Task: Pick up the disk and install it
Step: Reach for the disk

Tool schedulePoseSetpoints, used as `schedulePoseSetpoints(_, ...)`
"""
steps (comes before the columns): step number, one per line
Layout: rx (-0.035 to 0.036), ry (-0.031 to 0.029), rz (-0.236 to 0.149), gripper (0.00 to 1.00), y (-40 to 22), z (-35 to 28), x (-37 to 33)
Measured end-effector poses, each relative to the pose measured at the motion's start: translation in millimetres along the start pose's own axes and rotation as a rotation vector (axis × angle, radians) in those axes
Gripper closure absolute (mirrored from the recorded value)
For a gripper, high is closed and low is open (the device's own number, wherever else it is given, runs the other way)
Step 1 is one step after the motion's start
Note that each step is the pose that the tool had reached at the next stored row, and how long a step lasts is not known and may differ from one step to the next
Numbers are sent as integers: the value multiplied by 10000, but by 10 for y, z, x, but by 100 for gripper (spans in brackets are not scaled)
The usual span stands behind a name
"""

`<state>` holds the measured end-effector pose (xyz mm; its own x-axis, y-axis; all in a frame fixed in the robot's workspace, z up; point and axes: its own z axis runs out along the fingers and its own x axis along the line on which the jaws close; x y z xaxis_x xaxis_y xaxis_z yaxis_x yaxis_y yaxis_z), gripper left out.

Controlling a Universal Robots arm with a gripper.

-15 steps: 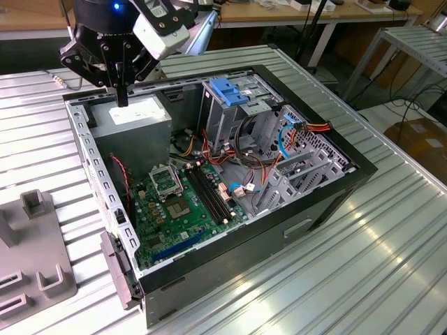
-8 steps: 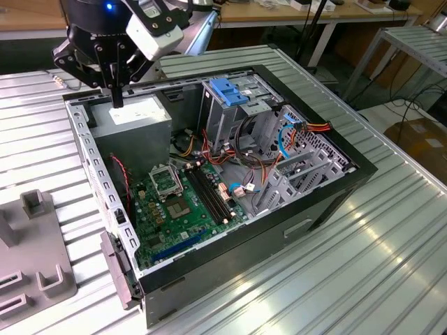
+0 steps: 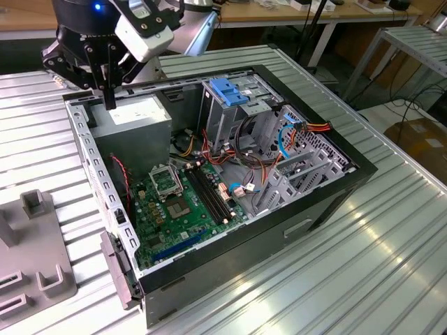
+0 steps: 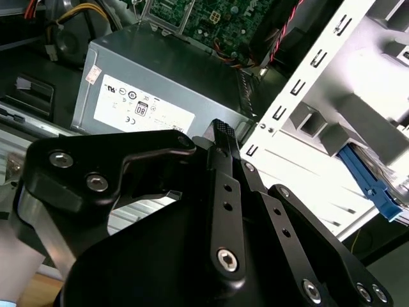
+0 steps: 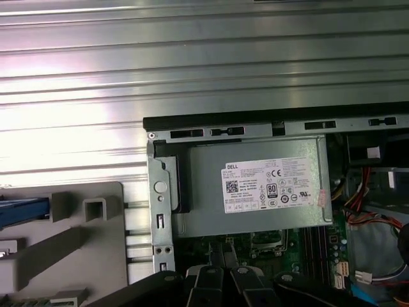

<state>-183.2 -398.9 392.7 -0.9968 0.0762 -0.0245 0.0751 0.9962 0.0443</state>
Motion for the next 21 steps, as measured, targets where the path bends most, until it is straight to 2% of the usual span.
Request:
schedulePoseSetpoints(3, -1, -1, 0, 90, -4, -1, 54)
schedulePoseSetpoints(9, 0, 0, 0, 90, -4, -2, 59)
schedulePoseSetpoints(10, 2, 20, 1, 90, -5, -2, 59)
schedulePoseSetpoints(11, 6, 76, 3, 90, -5, -1, 59)
schedulePoseSetpoints(13, 27, 372, 15, 90, -4, -1, 59)
schedulePoseSetpoints(14, 42, 552, 23, 90, -4, -1, 59)
schedulePoseSetpoints(15, 47, 627, 28, 90, -5, -2, 71)
schedulePoseSetpoints(17, 49, 651, 28, 90, -8, -3, 117)
schedulePoseSetpoints(21, 52, 675, 28, 90, -18, -7, 258)
